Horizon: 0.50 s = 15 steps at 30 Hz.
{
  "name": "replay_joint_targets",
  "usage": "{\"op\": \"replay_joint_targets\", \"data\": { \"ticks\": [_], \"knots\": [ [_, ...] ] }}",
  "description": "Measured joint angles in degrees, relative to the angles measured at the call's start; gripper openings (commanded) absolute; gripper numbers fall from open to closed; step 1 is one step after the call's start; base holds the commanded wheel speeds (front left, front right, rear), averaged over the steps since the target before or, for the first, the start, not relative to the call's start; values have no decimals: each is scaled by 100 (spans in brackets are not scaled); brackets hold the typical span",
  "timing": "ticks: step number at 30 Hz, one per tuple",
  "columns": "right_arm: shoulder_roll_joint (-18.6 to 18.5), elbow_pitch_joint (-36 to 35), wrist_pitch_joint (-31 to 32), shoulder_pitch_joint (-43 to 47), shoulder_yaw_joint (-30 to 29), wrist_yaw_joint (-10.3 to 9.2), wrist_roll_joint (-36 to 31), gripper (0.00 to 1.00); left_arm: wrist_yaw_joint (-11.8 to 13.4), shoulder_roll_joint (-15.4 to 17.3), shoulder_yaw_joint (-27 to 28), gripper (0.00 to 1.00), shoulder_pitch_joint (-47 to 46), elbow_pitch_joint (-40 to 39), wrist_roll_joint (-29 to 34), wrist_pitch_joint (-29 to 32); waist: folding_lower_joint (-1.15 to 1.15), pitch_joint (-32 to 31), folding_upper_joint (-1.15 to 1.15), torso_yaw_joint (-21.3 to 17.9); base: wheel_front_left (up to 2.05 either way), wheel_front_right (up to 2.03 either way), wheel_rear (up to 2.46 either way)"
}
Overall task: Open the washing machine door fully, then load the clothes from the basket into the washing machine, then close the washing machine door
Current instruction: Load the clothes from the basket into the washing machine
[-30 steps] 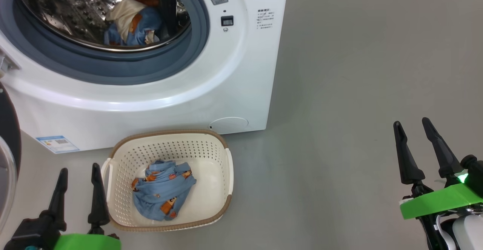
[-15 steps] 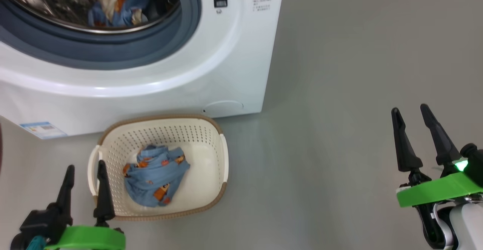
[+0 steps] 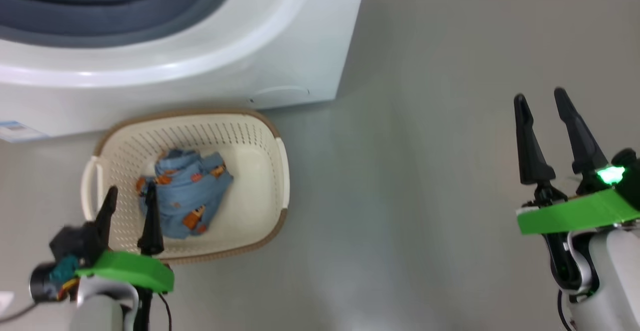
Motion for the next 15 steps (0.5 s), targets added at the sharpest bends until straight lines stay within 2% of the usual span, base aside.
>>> {"op": "replay_joint_targets", "data": {
  "ticks": [7, 9, 15],
  "knots": [
    [119, -49, 0, -328, 73, 0, 51, 100, -52, 303, -244, 100, -886, 1123, 158, 0, 0, 539, 0, -143, 0, 0, 0],
    [134, -62, 0, -459, 74, 0, 52, 100, -60, 444, -435, 100, -1366, 1663, 222, 2, 0, 784, 0, -204, 0, 0, 0],
    [177, -127, 0, -768, 69, 0, 55, 100, -69, 742, -846, 100, -2391, 2607, 368, 221, 0, 1299, 0, -318, 0, 0, 0]
  ]
}}
